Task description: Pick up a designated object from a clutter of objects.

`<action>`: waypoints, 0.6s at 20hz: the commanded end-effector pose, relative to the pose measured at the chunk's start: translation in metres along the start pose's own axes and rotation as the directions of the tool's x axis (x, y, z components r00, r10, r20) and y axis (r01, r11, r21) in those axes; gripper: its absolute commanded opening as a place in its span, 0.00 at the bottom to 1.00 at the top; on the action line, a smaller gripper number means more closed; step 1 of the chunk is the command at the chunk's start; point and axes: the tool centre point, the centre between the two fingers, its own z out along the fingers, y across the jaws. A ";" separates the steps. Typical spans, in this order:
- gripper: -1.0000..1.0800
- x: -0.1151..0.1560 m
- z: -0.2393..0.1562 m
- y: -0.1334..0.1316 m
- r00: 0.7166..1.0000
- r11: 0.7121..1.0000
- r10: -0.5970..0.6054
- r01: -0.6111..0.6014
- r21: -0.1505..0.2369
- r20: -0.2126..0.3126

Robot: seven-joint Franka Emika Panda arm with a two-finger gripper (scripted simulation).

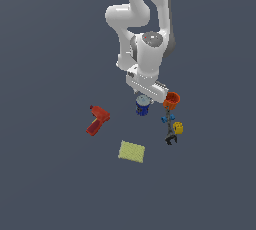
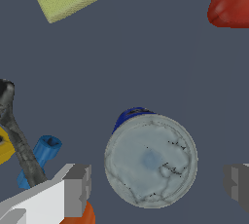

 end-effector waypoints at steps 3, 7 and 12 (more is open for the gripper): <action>0.96 0.000 0.002 0.000 1.000 1.000 0.000 0.000 0.000 0.000; 0.96 0.000 0.012 0.000 1.000 1.000 0.001 -0.001 0.001 0.000; 0.96 -0.001 0.032 0.001 1.000 1.000 0.002 -0.002 0.001 0.000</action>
